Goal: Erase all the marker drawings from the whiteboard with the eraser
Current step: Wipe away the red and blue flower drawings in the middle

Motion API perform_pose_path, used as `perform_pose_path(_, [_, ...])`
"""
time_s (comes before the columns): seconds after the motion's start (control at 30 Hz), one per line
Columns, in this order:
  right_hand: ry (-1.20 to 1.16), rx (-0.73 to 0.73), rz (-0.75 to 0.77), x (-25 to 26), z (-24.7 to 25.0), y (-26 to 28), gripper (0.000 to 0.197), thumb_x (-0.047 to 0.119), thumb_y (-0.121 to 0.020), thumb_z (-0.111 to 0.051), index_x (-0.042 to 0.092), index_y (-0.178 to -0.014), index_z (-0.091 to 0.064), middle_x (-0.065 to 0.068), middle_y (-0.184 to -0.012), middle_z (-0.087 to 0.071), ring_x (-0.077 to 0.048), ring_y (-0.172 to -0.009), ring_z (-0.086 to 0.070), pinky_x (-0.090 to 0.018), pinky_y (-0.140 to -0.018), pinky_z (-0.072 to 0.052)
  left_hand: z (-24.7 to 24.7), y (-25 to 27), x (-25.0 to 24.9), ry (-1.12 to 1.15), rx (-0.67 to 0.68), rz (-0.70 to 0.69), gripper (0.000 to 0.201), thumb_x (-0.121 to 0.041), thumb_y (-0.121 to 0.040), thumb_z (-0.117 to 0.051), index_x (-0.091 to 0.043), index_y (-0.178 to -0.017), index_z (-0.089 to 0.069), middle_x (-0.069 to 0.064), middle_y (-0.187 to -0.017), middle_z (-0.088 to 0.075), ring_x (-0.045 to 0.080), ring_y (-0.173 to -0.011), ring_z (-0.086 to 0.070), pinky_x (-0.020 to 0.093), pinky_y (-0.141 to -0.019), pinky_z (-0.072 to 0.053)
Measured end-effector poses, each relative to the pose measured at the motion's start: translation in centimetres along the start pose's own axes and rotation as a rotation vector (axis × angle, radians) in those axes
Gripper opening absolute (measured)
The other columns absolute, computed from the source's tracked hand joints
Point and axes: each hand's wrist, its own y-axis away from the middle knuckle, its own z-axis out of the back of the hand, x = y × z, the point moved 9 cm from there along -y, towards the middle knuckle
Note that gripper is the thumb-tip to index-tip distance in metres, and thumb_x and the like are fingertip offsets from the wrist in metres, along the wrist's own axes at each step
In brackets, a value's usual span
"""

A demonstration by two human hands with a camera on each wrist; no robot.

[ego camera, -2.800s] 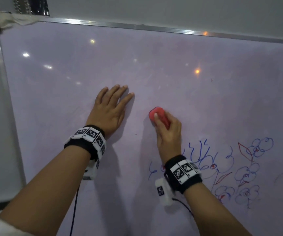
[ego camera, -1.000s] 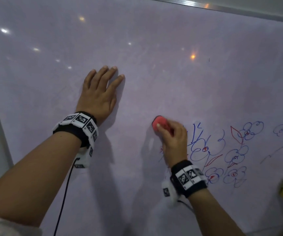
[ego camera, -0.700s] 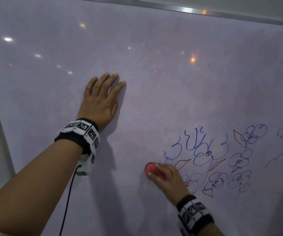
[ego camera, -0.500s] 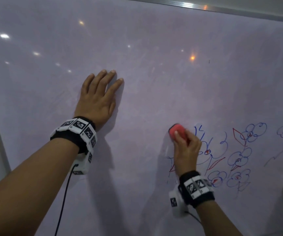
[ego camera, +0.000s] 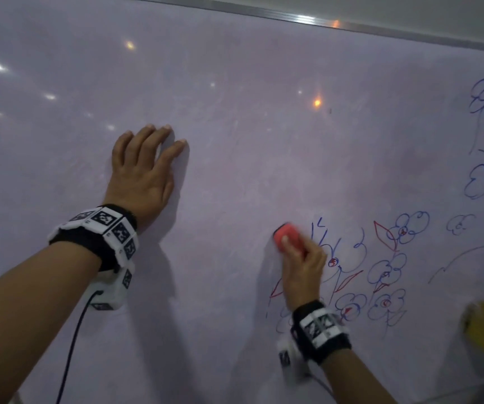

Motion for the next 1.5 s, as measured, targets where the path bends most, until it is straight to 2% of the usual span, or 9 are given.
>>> perform_pose_path(0.2, [-0.137,0.284,0.501,1.2,-2.2,5.0,0.035,0.024,-0.079,-0.062,0.029,-0.112,-0.053,-0.005,-0.114,-0.048,-0.023,-0.099,-0.047,-0.036,-0.092,-0.038,-2.0,-1.9,-8.8,0.029,-0.040,-0.305,0.044,-0.024,-0.086,-0.046,-0.018,-0.130,-0.047,0.006,-0.137,-0.037,0.028,-0.124,-0.036,0.044,-0.105,-0.022])
perform_pose_path(0.33, [-0.080,0.038,0.057,-5.4,2.1,-3.4,0.034,0.049,-0.081,-0.062,0.026,-0.106,-0.060,-0.005,-0.108,-0.054,-0.021,-0.096,-0.051,-0.037,-0.089,-0.048,-4.4,-2.0,-12.2,0.009,0.047,-0.262,0.050,-0.028,-0.086,-0.043,-0.018,-0.135,-0.043,0.007,-0.142,-0.041,0.028,-0.130,-0.031,0.045,-0.109,-0.016])
perform_pose_path(0.53, [-0.078,0.030,0.009,-4.3,-0.4,0.9,0.056,0.073,-0.076,-0.048,0.026,-0.106,-0.059,0.017,-0.104,-0.060,-0.003,-0.099,-0.054,-0.034,-0.101,-0.042,-5.0,-1.6,-12.4,-0.004,0.050,-0.234,0.050,-0.028,-0.091,-0.038,-0.018,-0.139,-0.039,0.005,-0.146,-0.028,0.028,-0.135,-0.026,0.046,-0.112,-0.010])
perform_pose_path(0.7, [-0.180,0.236,0.392,-3.9,-1.2,3.0,0.054,0.020,-0.074,-0.075,0.029,-0.121,-0.050,-0.003,-0.117,-0.045,-0.021,-0.105,-0.045,-0.032,-0.104,-0.035,-5.0,-1.6,-12.4,-0.006,0.067,-0.223,0.050,-0.029,-0.092,-0.035,-0.018,-0.140,-0.036,0.005,-0.147,-0.026,0.028,-0.135,-0.025,0.045,-0.113,-0.007])
perform_pose_path(0.8, [-0.172,0.084,0.155,-6.4,1.9,-3.1,0.039,0.060,-0.079,-0.060,0.030,-0.103,-0.059,0.011,-0.105,-0.053,0.000,-0.098,-0.048,-0.039,-0.098,-0.045,-4.8,-1.6,-12.4,-0.002,0.039,-0.218,0.048,-0.028,-0.092,-0.035,-0.018,-0.140,-0.037,0.005,-0.146,-0.027,0.029,-0.134,-0.027,0.045,-0.113,-0.008])
perform_pose_path(1.0, [-0.279,-0.131,-0.050,-6.6,1.6,-0.6,0.054,0.002,-0.069,-0.079,0.030,-0.109,-0.056,0.001,-0.118,-0.045,-0.017,-0.110,-0.043,-0.051,-0.097,-0.044,-4.9,-1.6,-12.4,-0.023,0.014,-0.218,0.046,-0.030,-0.094,-0.031,-0.019,-0.139,-0.037,0.005,-0.144,-0.029,0.027,-0.137,-0.023,0.045,-0.112,-0.011])
perform_pose_path(1.17, [-0.168,0.103,0.769,-1.5,-1.0,8.1,0.066,0.009,-0.061,-0.085,0.020,-0.117,-0.052,-0.010,-0.121,-0.044,-0.028,-0.105,-0.044,-0.036,-0.095,-0.040,-5.0,-1.7,-12.4,-0.024,0.025,-0.213,0.046,-0.030,-0.095,-0.028,-0.020,-0.139,-0.035,0.005,-0.145,-0.029,0.023,-0.141,-0.015,0.045,-0.113,-0.011])
perform_pose_path(1.37, [-0.319,-0.205,0.319,-3.2,3.0,-1.7,0.069,-0.006,-0.062,-0.081,0.023,-0.119,-0.053,-0.008,-0.120,-0.043,-0.028,-0.105,-0.043,-0.035,-0.091,-0.041,-4.9,-1.6,-12.4,-0.038,0.023,-0.215,0.046,-0.030,-0.094,-0.031,-0.019,-0.138,-0.036,0.006,-0.144,-0.030,0.022,-0.142,-0.014,0.046,-0.112,-0.012])
perform_pose_path(1.5, [-0.287,-0.017,0.633,0.2,-1.2,7.0,0.054,0.009,-0.069,-0.075,0.025,-0.117,-0.058,-0.006,-0.120,-0.044,-0.026,-0.100,-0.045,-0.035,-0.084,-0.049,-5.0,-1.6,-12.3,-0.038,0.037,-0.198,0.046,-0.030,-0.094,-0.030,-0.019,-0.139,-0.035,0.006,-0.144,-0.029,0.016,-0.145,-0.002,0.045,-0.112,-0.011])
